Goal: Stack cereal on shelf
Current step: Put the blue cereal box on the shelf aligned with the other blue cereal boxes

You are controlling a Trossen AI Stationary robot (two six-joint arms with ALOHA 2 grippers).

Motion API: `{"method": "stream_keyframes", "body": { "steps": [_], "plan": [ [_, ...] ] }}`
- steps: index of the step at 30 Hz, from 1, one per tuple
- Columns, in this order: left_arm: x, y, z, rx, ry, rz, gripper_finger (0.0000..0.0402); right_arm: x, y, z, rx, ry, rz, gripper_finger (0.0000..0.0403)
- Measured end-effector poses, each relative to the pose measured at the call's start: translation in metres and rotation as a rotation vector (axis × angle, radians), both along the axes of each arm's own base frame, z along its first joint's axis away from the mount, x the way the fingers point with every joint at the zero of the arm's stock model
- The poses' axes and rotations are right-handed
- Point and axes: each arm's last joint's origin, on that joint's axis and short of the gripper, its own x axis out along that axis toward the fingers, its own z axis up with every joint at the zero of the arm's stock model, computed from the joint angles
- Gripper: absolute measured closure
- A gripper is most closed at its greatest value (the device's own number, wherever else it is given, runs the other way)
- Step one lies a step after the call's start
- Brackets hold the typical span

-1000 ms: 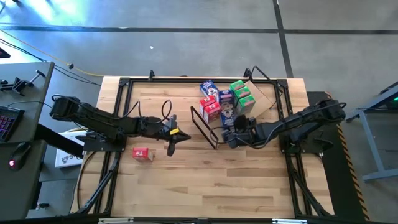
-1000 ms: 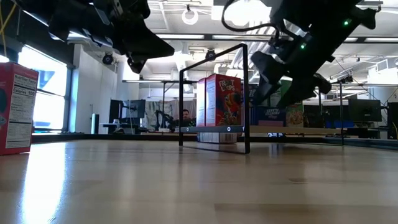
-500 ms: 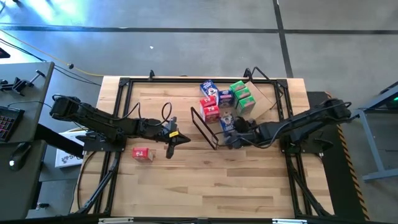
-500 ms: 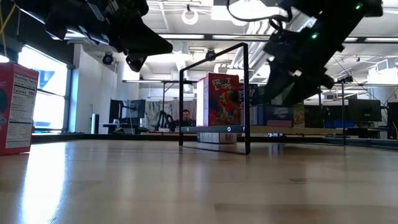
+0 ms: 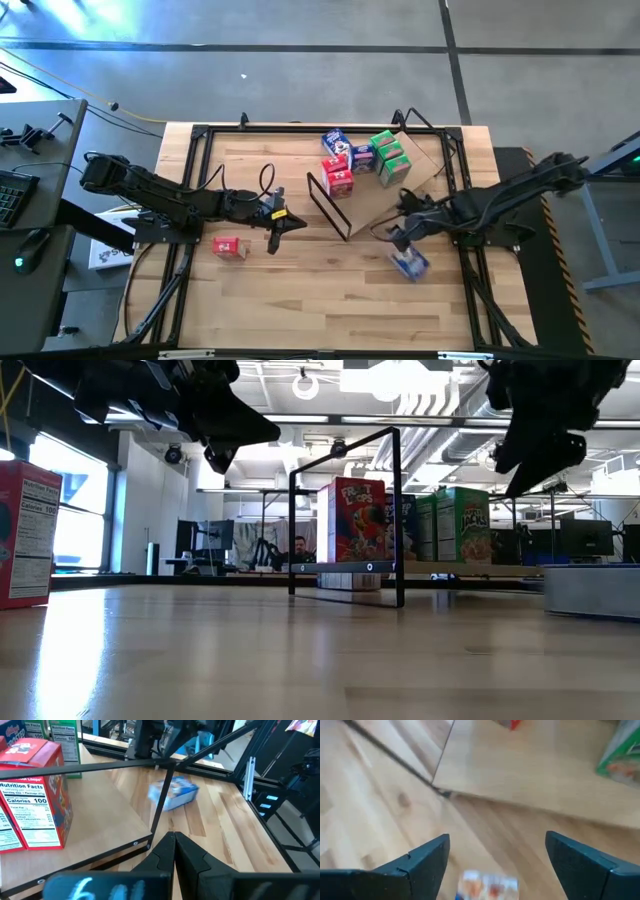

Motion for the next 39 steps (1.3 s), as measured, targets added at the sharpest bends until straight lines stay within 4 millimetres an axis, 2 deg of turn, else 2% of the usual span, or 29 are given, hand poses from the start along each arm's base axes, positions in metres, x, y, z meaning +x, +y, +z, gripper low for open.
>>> {"method": "stream_keyframes", "body": {
  "steps": [6,12,17,21,25,27,31,34,37,39],
  "plan": [
    [0.0,0.0,0.0,-0.024,0.003,0.005,0.0401,-0.013,0.016,-0.008,0.219,0.162,0.013,0.0099],
    [0.001,-0.001,-0.002,-0.024,0.013,0.002,0.0401,-0.035,0.048,-0.02,0.44,0.456,0.015,0.0145],
    [0.004,-0.008,-0.009,-0.02,0.029,-0.038,0.0401,-0.053,0.077,-0.028,0.491,0.589,-0.019,0.0219],
    [0.011,-0.019,-0.021,-0.019,0.036,-0.078,0.0401,-0.063,0.088,-0.048,0.44,0.673,-0.121,0.0293],
    [0.017,-0.032,-0.035,-0.015,0.046,-0.1,0.0401,-0.059,0.097,-0.067,0.433,0.684,-0.105,0.036],
    [0.017,-0.038,-0.042,-0.013,0.069,-0.088,0.0401,-0.049,0.104,-0.071,0.445,0.628,-0.05,0.0384],
    [0.02,-0.051,-0.054,-0.008,0.101,-0.057,0.0401,-0.027,0.118,-0.061,0.389,0.428,0.084,0.04],
    [0.028,-0.063,-0.054,-0.011,0.094,-0.071,0.0401,-0.015,0.126,-0.038,0.333,0.308,0.16,0.0394],
    [0.038,-0.076,-0.053,-0.011,0.089,-0.095,0.0401,-0.014,0.127,-0.023,0.293,0.311,0.162,0.0391],
    [0.047,-0.084,-0.052,-0.014,0.079,-0.108,0.0401,-0.014,0.133,-0.017,0.326,0.306,0.179,0.0391]
  ]
}}
